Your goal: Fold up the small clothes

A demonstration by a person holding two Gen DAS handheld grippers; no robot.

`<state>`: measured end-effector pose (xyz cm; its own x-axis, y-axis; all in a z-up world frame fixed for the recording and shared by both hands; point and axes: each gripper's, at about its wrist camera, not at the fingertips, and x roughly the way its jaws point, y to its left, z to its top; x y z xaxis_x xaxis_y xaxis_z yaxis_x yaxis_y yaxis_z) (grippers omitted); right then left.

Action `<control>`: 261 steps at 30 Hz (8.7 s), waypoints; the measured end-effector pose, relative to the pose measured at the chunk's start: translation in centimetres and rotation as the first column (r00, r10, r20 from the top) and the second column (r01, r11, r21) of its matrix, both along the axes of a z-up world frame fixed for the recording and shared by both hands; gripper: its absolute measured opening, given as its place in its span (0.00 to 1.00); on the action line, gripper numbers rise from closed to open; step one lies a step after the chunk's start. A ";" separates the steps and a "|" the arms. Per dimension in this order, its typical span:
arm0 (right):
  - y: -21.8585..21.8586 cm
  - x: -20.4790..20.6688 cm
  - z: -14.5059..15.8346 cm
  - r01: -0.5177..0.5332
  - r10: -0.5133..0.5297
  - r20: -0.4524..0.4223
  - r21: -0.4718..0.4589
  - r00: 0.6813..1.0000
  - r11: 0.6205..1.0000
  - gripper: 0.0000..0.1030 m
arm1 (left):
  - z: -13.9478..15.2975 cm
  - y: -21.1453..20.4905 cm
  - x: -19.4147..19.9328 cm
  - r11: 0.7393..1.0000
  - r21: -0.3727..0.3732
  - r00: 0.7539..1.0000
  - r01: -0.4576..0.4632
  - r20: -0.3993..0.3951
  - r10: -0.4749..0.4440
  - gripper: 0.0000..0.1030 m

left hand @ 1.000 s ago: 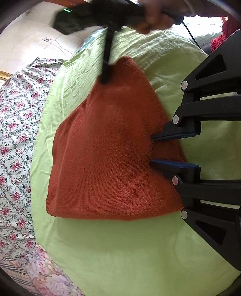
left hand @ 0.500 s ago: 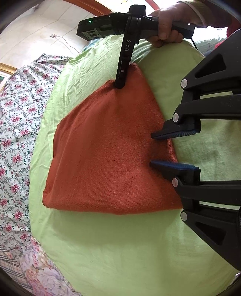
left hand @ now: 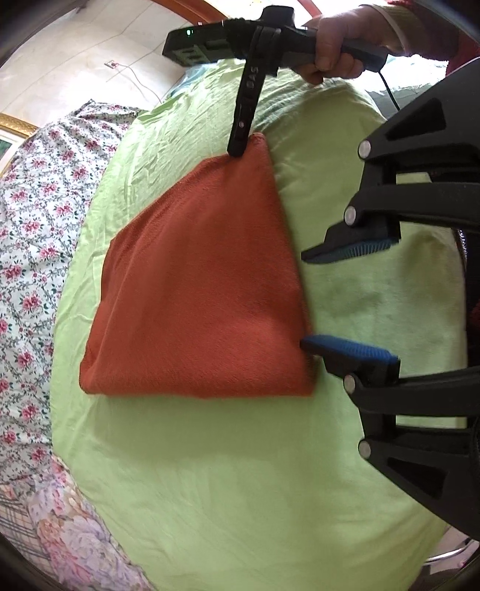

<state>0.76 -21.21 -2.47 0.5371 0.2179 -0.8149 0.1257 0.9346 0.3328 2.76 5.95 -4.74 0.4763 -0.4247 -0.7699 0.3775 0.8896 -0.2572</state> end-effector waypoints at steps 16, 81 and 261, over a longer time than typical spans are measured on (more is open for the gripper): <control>1.4 -4.8 2.4 0.011 -0.010 0.037 -0.025 0.999 1.000 0.65 | 2.0 2.0 -1.9 0.995 0.080 0.996 -0.066 0.062 0.061 0.76; 7.0 3.9 3.9 -0.208 0.208 -0.017 -0.149 0.978 0.967 0.99 | 4.2 -0.7 5.7 0.932 0.294 0.975 -0.212 0.121 0.184 0.95; 4.3 6.5 3.7 -0.162 0.160 -0.021 -0.143 0.987 0.976 0.99 | 5.4 -2.9 6.6 0.954 0.251 0.980 -0.164 0.154 0.128 0.98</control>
<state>7.30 -16.90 1.28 0.4971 0.1812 -0.8485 -0.0280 0.9808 0.1931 9.37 3.08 0.65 0.6250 -0.1357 -0.7688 0.2536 0.9666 0.0356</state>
